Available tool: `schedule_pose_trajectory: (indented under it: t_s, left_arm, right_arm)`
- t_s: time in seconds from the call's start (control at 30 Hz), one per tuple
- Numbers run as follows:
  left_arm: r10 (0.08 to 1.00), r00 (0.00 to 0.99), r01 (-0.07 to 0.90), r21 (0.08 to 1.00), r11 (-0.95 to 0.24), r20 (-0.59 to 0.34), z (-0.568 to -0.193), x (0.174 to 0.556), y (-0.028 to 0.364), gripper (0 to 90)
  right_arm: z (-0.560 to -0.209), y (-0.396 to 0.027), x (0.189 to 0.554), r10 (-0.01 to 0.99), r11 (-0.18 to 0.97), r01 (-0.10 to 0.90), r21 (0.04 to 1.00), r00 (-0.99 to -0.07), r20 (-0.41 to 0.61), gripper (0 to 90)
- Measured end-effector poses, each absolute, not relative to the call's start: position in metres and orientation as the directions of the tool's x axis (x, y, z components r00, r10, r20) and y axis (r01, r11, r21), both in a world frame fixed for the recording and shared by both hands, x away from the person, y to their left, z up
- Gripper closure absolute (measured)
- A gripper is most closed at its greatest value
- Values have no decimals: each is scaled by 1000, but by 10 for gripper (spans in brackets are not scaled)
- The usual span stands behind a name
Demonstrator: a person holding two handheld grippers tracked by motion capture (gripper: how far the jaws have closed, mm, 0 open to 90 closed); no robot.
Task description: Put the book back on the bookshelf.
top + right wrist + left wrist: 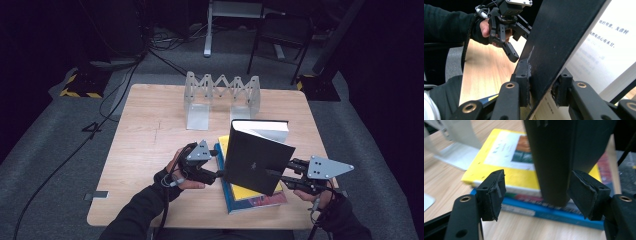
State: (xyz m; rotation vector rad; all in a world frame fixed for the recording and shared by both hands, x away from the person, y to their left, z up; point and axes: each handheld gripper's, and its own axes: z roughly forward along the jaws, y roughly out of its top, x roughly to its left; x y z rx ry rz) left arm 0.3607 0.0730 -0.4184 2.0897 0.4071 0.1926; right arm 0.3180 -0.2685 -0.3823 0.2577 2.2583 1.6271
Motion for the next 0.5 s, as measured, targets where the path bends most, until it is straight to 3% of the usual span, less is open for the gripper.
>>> schedule_pose_trajectory:
  t_s: [0.5]
  left_arm:
    - [312,950,150,876,-459,1,-425,354,37,301]
  right_arm:
    - [-388,-273,313,368,320,-39,947,-916,-162,702]
